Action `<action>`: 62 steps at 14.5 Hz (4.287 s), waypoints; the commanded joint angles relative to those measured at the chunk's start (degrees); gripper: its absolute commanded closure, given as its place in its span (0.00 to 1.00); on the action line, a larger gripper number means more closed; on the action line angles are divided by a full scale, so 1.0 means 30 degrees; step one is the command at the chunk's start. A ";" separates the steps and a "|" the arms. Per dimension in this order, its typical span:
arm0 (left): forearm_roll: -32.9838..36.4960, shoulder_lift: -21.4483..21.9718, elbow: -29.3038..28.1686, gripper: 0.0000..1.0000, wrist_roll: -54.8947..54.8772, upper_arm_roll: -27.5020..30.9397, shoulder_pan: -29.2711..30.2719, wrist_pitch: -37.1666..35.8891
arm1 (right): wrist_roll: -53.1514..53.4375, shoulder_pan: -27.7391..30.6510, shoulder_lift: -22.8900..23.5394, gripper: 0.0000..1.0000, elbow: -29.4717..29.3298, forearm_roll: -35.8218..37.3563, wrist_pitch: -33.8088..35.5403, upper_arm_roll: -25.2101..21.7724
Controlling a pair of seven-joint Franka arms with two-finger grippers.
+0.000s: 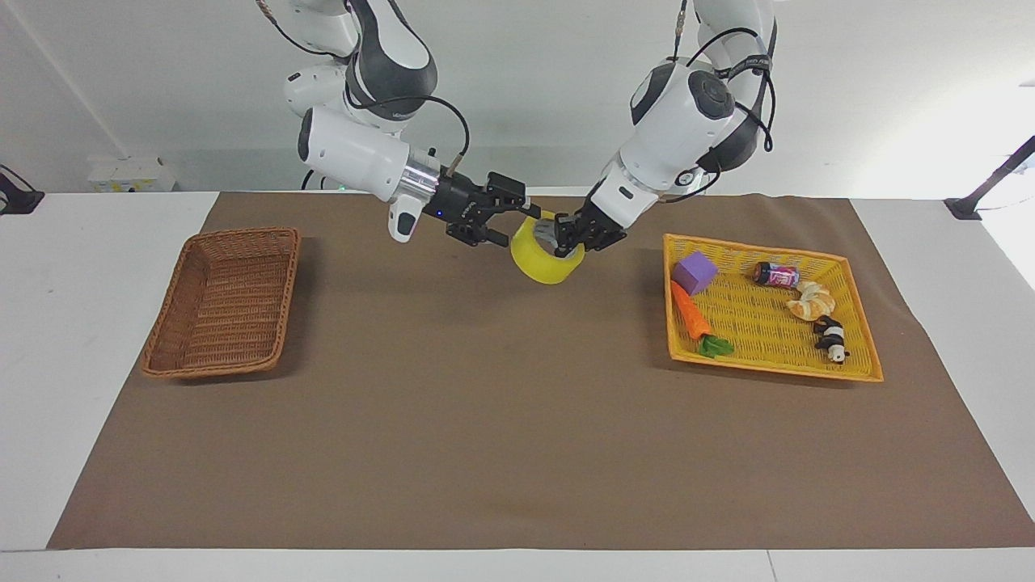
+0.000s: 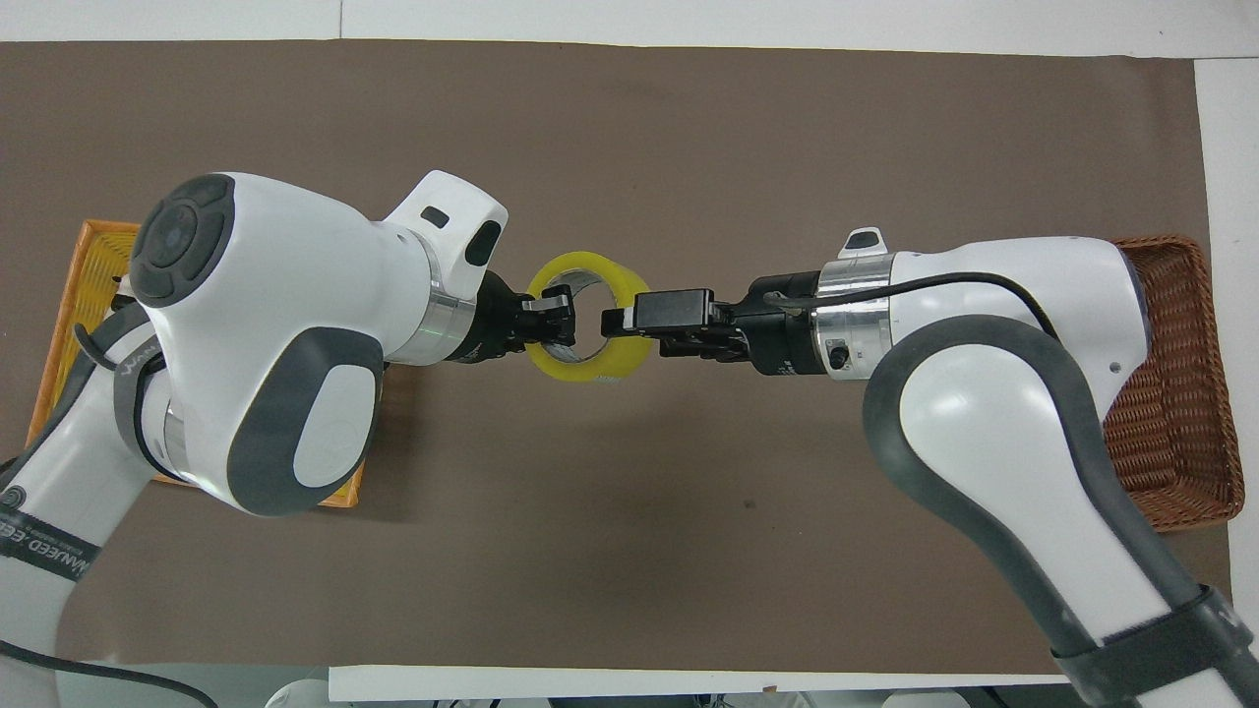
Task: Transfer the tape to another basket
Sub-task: 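Close the right gripper on the tape rim beside the left gripper, then open the left gripper and withdraw it while the right gripper pulls the tape, then carry the tape over the wicker basket and lower it with the right gripper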
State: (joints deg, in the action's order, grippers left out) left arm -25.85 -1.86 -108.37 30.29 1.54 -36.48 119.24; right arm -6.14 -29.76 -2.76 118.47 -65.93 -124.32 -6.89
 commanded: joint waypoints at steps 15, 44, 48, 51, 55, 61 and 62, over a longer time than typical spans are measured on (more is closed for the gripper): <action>-0.0230 0.0327 -0.0409 1.00 0.0186 0.0279 -0.0233 -0.0224 | -0.0034 -0.0540 0.0099 0.11 0.0500 -0.0786 -0.1362 0.0012; 0.0092 0.2173 0.2426 0.00 -0.1186 0.0513 0.4443 -0.6014 | -0.2026 0.3027 -0.0194 1.00 0.0238 0.0148 0.2848 -0.0106; 0.4238 0.2348 0.2520 0.01 -0.3644 0.0513 0.7611 -0.8421 | -0.3051 0.7242 -0.0135 1.00 -0.0320 0.2373 0.6014 -0.0135; 0.6563 0.2349 0.2461 0.01 -0.7448 0.0513 1.0070 -0.8748 | -0.4540 1.1486 -0.0106 1.00 -0.0582 0.4244 0.8416 -0.0135; 0.6802 0.2407 0.2256 0.00 -0.9130 0.0513 1.2069 -0.8780 | -1.0038 1.7989 0.1997 1.00 -0.2779 0.8408 1.3364 -0.0164; 0.6831 0.2378 0.2227 0.00 -0.9130 0.0513 1.2040 -0.8691 | -1.5962 2.1196 0.4721 1.00 -0.2840 1.1313 1.3201 -0.0193; 0.6860 0.2378 0.2285 0.00 -0.9130 0.0542 1.2158 -0.8603 | -1.6871 2.1692 0.5598 1.00 -0.2869 1.1343 1.2938 -0.0193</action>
State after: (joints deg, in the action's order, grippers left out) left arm -6.48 5.13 -101.53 3.07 3.11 -0.48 93.67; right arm -52.75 33.41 9.78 111.90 -32.98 -85.26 -8.50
